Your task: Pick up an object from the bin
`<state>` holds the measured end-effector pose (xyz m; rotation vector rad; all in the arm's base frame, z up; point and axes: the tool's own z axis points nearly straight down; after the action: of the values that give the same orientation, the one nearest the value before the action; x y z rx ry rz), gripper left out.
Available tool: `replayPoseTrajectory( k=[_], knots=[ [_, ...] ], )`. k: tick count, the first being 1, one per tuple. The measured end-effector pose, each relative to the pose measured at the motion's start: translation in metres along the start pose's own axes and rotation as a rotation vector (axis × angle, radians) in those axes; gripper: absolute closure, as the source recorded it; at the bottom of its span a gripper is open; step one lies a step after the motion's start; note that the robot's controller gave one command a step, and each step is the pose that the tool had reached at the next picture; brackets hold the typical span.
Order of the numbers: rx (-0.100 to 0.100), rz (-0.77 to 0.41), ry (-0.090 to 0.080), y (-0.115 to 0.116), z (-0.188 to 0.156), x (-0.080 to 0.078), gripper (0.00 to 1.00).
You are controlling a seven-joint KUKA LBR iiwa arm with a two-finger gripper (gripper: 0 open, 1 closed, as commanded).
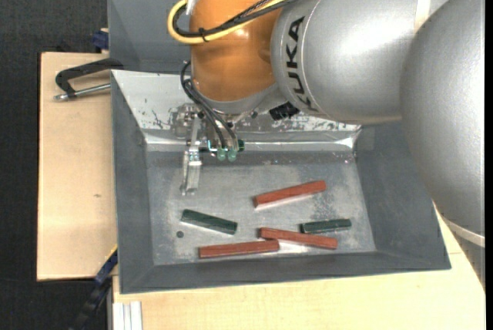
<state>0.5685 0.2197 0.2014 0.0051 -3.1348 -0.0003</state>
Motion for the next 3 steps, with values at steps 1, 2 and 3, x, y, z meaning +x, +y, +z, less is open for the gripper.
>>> replayPoseTrajectory(
  k=[1,2,3],
  knots=[
    [-0.002,0.002,-0.008,-0.001,-0.005,-0.002,0.00],
    [-0.002,-0.111,-0.011,-0.031,0.034,0.025,0.00],
    [0.000,-0.095,-0.008,-0.025,0.068,0.048,0.00]
  ],
)
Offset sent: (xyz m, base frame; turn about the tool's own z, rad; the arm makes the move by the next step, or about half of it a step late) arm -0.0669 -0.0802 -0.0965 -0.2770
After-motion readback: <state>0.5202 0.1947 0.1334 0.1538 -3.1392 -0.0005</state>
